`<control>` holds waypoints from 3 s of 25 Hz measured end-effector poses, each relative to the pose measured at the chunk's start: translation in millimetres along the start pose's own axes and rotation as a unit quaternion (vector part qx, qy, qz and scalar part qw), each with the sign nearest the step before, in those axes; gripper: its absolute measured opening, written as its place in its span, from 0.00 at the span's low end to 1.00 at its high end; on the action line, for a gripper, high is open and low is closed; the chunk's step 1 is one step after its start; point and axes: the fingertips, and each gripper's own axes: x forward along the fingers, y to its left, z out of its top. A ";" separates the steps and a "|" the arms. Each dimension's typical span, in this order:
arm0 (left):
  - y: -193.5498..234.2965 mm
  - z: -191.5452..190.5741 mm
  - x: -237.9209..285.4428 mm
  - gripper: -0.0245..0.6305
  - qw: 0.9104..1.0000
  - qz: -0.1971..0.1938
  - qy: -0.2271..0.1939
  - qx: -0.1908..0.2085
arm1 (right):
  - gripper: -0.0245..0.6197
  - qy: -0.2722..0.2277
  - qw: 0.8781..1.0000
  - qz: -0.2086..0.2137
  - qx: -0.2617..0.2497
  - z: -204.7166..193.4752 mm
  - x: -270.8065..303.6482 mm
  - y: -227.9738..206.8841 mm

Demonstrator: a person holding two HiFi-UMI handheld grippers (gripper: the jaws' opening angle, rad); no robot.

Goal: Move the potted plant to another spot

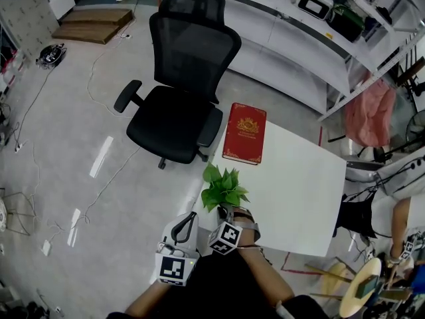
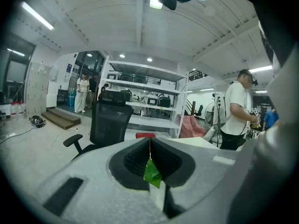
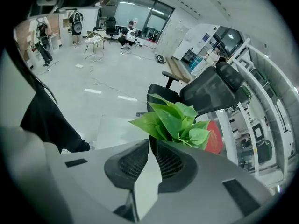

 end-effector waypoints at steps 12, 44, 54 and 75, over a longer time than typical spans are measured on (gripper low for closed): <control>12.1 -9.5 13.8 0.07 1.000 0.007 0.017 -0.009 | 0.06 0.041 0.999 0.013 -0.030 -10.4 26.2 5.4; 21.4 -20.0 -11.7 0.07 1.000 0.017 0.019 -0.017 | 0.07 0.066 0.995 0.017 -0.075 -14.8 27.9 24.1; -1.2 -24.7 -37.8 0.07 1.000 -0.024 0.011 -0.001 | 0.07 0.066 0.997 0.004 -0.037 -24.8 -10.8 54.6; -100.8 -12.4 -15.8 0.07 0.990 -0.134 0.003 0.032 | 0.07 0.092 0.993 -0.045 0.054 -109.7 -93.0 73.4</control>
